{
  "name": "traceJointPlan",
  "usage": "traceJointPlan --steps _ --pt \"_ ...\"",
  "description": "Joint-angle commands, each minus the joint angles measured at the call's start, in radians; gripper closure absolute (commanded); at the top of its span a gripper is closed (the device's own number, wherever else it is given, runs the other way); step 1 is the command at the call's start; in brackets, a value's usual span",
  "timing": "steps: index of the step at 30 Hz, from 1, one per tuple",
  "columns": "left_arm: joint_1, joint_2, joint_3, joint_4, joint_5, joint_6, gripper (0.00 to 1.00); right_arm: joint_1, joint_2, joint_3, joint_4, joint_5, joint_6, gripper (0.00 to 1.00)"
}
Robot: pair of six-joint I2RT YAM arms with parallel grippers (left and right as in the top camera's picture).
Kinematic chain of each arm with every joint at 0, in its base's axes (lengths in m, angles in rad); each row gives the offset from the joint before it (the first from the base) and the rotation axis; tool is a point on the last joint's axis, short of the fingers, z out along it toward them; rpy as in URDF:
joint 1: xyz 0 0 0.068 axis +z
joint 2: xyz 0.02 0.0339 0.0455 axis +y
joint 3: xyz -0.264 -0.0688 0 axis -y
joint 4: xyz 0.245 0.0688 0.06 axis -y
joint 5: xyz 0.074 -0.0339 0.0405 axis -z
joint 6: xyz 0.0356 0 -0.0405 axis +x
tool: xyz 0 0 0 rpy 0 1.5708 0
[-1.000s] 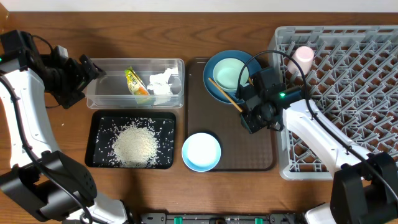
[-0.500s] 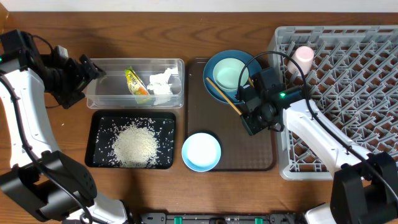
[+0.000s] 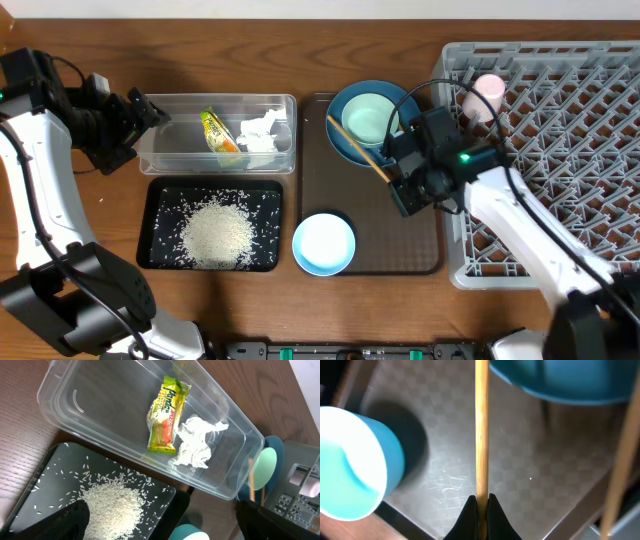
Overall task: Sort waste into correct bins and load items into the dishwasher rack
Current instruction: 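Grasp one wooden chopstick with the right gripper and carry it to the rack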
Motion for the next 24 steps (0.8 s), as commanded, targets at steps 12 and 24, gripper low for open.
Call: traceJointPlan --steps 12,24 --pt "0.003 -0.017 0.024 -0.006 0.001 0.006 0.04 -0.168 -0.233 -0.001 -0.097 0.113 0.196 0.99" --pt "0.003 -0.017 0.024 -0.006 0.001 0.006 0.04 -0.325 -0.232 -0.002 -0.177 0.138 0.252 0.99"
